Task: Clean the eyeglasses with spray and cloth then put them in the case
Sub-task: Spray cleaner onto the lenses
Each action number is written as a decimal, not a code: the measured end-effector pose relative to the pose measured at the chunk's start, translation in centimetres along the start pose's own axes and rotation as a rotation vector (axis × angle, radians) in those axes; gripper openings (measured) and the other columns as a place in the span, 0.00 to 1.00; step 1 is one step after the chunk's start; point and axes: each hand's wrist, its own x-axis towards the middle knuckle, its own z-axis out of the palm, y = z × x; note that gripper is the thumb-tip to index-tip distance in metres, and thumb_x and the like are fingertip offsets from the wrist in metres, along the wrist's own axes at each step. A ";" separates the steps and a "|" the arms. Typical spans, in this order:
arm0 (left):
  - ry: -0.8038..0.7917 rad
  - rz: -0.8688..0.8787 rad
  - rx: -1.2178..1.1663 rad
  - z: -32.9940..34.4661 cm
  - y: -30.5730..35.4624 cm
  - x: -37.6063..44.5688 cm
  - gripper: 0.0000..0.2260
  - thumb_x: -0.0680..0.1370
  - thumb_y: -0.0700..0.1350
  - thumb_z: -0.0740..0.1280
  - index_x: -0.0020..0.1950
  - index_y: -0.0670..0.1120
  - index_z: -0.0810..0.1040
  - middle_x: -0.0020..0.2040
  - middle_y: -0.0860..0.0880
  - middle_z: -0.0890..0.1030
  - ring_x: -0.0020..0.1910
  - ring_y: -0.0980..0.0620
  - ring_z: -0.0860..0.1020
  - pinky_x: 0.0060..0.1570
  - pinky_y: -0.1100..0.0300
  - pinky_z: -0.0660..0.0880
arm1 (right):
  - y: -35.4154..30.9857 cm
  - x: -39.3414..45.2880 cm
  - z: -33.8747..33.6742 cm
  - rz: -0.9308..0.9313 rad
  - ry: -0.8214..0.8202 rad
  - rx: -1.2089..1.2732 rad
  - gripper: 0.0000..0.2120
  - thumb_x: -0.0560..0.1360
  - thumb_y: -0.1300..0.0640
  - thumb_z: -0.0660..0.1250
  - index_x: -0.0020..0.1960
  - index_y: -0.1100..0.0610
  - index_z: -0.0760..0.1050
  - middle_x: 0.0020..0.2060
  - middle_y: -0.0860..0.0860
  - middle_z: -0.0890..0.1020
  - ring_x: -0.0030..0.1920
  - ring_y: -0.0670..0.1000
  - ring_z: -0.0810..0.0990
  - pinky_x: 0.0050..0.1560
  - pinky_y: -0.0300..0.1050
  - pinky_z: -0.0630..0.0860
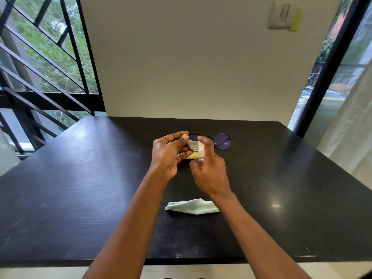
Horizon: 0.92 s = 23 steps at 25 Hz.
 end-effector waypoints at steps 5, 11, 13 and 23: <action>0.001 -0.002 -0.004 0.0 0.1 -0.1 0.04 0.75 0.38 0.66 0.47 0.41 0.81 0.38 0.44 0.81 0.32 0.53 0.81 0.34 0.60 0.81 | -0.1 0.1 0.0 -0.025 0.026 -0.009 0.27 0.70 0.63 0.63 0.63 0.46 0.57 0.36 0.56 0.79 0.32 0.55 0.78 0.34 0.54 0.78; 0.006 -0.013 -0.022 -0.1 0.2 -0.1 0.04 0.75 0.38 0.67 0.47 0.41 0.81 0.38 0.44 0.80 0.33 0.52 0.81 0.35 0.60 0.81 | 0.7 0.0 -0.7 -0.017 0.124 0.017 0.28 0.70 0.65 0.65 0.63 0.46 0.58 0.36 0.53 0.78 0.31 0.51 0.76 0.32 0.46 0.75; 0.011 -0.021 -0.027 -0.1 0.2 -0.1 0.04 0.75 0.38 0.67 0.47 0.41 0.81 0.38 0.44 0.80 0.35 0.51 0.80 0.36 0.60 0.81 | 1.6 0.0 -1.7 0.001 0.166 0.000 0.28 0.70 0.64 0.65 0.63 0.47 0.58 0.36 0.52 0.76 0.30 0.47 0.74 0.31 0.38 0.71; 0.029 -0.040 -0.048 0.2 0.8 0.0 0.05 0.75 0.38 0.66 0.48 0.39 0.80 0.37 0.44 0.79 0.36 0.50 0.79 0.32 0.61 0.80 | 3.8 0.9 -3.5 0.060 0.149 0.009 0.24 0.70 0.65 0.65 0.62 0.52 0.61 0.30 0.45 0.72 0.27 0.44 0.72 0.27 0.26 0.67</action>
